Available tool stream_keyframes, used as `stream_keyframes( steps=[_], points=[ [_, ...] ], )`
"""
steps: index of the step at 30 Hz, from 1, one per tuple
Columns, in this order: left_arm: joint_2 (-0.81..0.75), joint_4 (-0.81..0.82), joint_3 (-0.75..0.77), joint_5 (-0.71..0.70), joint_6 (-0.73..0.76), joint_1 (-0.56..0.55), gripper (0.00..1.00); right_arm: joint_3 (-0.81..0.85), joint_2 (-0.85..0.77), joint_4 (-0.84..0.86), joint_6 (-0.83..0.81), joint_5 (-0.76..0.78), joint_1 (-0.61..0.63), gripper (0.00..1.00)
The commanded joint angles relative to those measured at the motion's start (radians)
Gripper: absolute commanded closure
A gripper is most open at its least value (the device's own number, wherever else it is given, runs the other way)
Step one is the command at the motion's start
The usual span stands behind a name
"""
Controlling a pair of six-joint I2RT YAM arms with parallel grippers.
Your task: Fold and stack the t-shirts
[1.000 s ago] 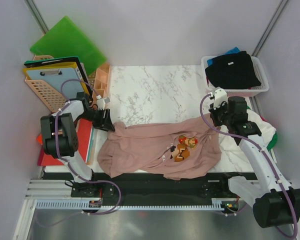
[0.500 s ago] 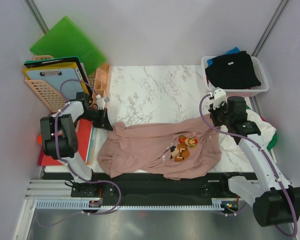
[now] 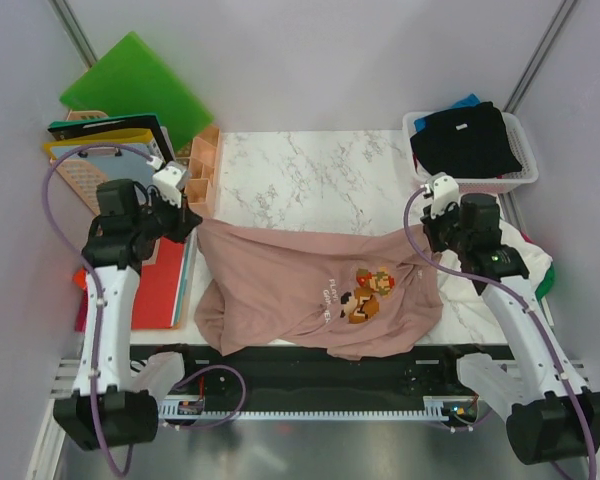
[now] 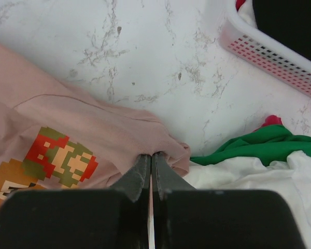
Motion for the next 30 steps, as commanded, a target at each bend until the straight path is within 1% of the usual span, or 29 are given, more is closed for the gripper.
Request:
stream_keyframes(
  steps=[1,2,3,4,5,6,7,11,14,17,22,24,29,30],
  points=[
    [-0.148,0.031,0.121,-0.086,-0.019,0.004,0.98,0.121,-0.062,-0.026,0.034,-0.029,0.001,1.00],
    [-0.170,0.027,0.147,-0.100,-0.018,0.002,0.98,0.153,-0.076,-0.045,0.043,-0.039,0.001,1.00],
    [-0.206,0.016,0.173,-0.105,-0.024,0.004,0.98,0.220,-0.090,-0.060,0.067,-0.046,0.001,1.00],
    [-0.216,0.005,0.233,-0.111,-0.030,0.004,0.98,0.257,-0.104,-0.088,0.075,-0.057,0.002,1.00],
    [-0.223,-0.016,0.261,-0.113,-0.036,0.004,0.98,0.297,-0.126,-0.103,0.083,-0.059,0.002,1.00],
    [-0.228,-0.027,0.290,-0.114,-0.042,0.004,0.98,0.383,-0.134,-0.119,0.091,-0.059,0.001,1.00],
    [-0.231,-0.036,0.340,-0.117,-0.050,0.004,0.98,0.428,-0.137,-0.154,0.092,-0.051,0.002,1.00],
    [-0.262,-0.033,0.410,-0.134,-0.077,0.004,0.98,0.662,-0.162,-0.215,0.089,-0.017,0.001,1.00],
    [-0.294,-0.024,0.460,-0.145,-0.099,0.004,0.98,0.780,-0.167,-0.255,0.085,-0.011,0.001,1.00],
    [-0.317,-0.029,0.517,-0.150,-0.122,0.004,0.98,0.853,-0.167,-0.292,0.086,-0.013,0.002,1.00],
    [-0.339,-0.064,0.611,-0.174,-0.108,0.004,0.98,0.890,-0.191,-0.323,0.068,0.026,0.004,1.00],
    [-0.337,-0.075,0.655,-0.191,-0.099,0.004,0.98,0.936,-0.194,-0.344,0.065,0.059,0.007,1.00],
    [-0.314,-0.095,0.738,-0.205,-0.105,0.002,0.98,1.072,-0.167,-0.389,0.069,0.053,0.015,1.00],
    [-0.308,-0.099,0.778,-0.203,-0.110,0.002,0.98,1.097,-0.160,-0.395,0.069,0.053,0.019,1.00]
  ],
)
